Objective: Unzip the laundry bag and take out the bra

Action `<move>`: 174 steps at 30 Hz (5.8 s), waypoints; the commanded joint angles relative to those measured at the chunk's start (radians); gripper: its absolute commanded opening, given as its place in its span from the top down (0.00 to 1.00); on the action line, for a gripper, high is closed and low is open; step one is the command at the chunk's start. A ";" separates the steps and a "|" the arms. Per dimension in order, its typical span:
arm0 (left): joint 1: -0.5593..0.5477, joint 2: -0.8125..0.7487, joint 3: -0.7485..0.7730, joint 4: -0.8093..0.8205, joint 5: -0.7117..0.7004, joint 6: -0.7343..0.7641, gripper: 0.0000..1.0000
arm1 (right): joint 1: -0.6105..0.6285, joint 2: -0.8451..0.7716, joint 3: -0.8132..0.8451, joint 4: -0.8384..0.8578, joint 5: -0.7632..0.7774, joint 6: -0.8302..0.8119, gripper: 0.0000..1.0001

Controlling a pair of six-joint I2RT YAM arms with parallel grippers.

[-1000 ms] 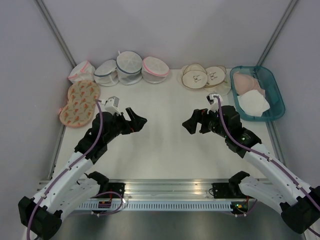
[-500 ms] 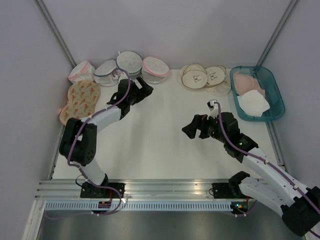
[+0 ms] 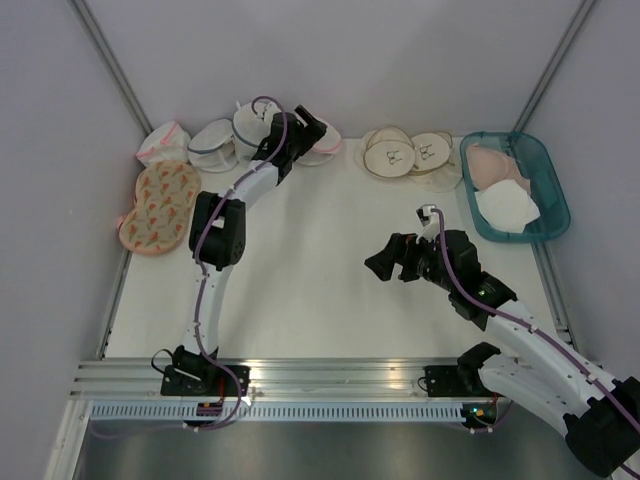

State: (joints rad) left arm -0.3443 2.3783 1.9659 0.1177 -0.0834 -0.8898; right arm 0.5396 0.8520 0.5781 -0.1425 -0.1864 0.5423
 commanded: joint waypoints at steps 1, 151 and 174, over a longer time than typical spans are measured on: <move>0.001 0.094 0.152 -0.205 -0.042 -0.086 0.00 | 0.003 -0.022 0.003 0.020 0.008 0.008 0.02; -0.610 -1.044 -1.408 0.091 0.119 -0.603 0.43 | 0.212 0.067 -0.515 0.659 0.311 0.878 1.00; -0.516 -1.084 -1.355 -0.027 -0.078 -0.489 0.45 | 0.212 0.200 -0.475 0.837 0.047 0.809 1.00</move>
State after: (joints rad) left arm -0.9016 1.3479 0.5594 0.0998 -0.0299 -1.4464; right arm 0.7422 1.0794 0.0719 0.6659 -0.0307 1.3720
